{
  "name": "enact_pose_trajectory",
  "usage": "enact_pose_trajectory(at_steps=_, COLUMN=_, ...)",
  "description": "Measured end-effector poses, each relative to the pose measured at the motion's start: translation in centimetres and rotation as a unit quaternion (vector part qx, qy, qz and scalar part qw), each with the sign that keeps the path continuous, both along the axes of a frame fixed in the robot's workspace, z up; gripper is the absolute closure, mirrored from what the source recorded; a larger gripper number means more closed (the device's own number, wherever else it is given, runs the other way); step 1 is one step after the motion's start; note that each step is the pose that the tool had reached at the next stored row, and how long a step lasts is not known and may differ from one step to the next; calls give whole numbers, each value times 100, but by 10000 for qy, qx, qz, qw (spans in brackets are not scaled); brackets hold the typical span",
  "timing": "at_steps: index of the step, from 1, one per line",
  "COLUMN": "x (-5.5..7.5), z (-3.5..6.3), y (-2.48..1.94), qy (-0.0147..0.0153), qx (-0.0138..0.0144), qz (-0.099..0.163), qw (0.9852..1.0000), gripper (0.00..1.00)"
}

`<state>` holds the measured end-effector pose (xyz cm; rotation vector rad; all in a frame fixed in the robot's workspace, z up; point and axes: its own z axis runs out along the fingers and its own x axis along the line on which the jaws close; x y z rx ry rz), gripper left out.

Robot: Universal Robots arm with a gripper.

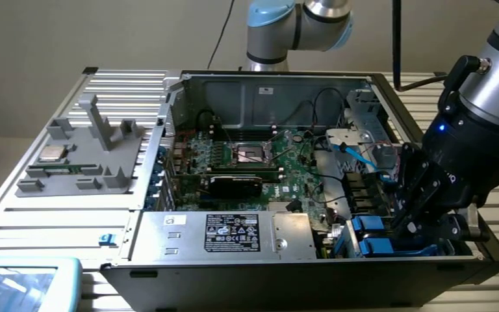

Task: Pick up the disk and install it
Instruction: 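Insert the second disk wire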

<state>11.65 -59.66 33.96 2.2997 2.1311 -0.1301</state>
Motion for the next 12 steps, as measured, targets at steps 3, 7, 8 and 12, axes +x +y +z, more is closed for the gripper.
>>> enact_pose_trajectory(at_steps=3, x=6, z=0, y=13, qy=57, qx=0, qz=-18, qw=10000, gripper=84)
enact_pose_trajectory(at_steps=7, x=9, z=0, y=29, qy=151, qx=0, qz=-48, qw=9999, gripper=84)
enact_pose_trajectory(at_steps=8, x=11, z=-1, y=32, qy=166, qx=0, qz=-55, qw=9998, gripper=84)
enact_pose_trajectory(at_steps=12, x=15, z=0, y=35, qy=169, qx=-4, qz=-59, qw=9998, gripper=84)
